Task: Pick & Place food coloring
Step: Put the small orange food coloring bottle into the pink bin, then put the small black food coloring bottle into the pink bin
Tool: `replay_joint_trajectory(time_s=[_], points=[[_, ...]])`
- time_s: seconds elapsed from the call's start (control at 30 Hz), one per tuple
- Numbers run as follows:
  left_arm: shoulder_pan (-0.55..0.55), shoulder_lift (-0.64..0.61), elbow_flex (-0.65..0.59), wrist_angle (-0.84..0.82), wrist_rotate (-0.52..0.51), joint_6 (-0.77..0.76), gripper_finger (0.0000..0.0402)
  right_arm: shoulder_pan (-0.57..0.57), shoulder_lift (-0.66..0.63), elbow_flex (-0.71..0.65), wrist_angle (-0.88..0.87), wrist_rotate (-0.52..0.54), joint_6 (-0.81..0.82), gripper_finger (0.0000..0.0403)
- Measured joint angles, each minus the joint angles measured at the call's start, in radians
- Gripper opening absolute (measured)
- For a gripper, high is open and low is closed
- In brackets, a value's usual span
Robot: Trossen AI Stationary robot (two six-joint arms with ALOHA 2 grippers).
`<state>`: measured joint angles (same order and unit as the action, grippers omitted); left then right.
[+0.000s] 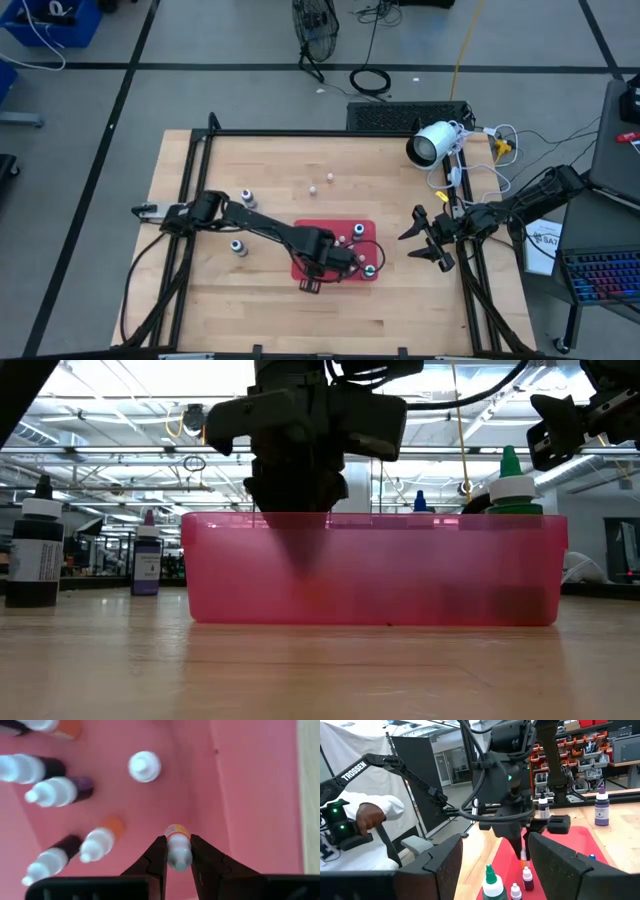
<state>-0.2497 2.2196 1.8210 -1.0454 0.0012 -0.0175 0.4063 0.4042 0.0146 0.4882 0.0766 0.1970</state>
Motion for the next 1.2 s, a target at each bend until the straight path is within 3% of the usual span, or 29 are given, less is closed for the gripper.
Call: replay_joint_trajectory(time_s=[0.43, 0.67, 0.87, 1.07, 1.2], points=[[0.003, 0.021, -0.002, 0.082, -0.002, 0.047, 0.0064, 0.0, 0.0, 0.0, 0.0, 0.0, 0.0, 0.0216], [0.001, 0.021, -0.002, 0.079, -0.001, 0.042, 0.0146, 0.0, 0.0, 0.0, 0.0, 0.0, 0.0, 0.0219], [-0.001, 0.009, 0.012, 0.046, -0.002, 0.049, 0.0191, 0.0, 0.0, 0.0, 0.0, 0.0, 0.0, 0.0216], [0.006, -0.097, 0.024, -0.014, -0.039, 0.033, 0.0207, 0.0, 0.0, 0.0, 0.0, 0.0, 0.0, 0.0217], [0.024, -0.21, 0.024, -0.076, -0.169, 0.05, 0.02, 0.0, 0.0, 0.0, 0.0, 0.0, 0.0, 0.0215]])
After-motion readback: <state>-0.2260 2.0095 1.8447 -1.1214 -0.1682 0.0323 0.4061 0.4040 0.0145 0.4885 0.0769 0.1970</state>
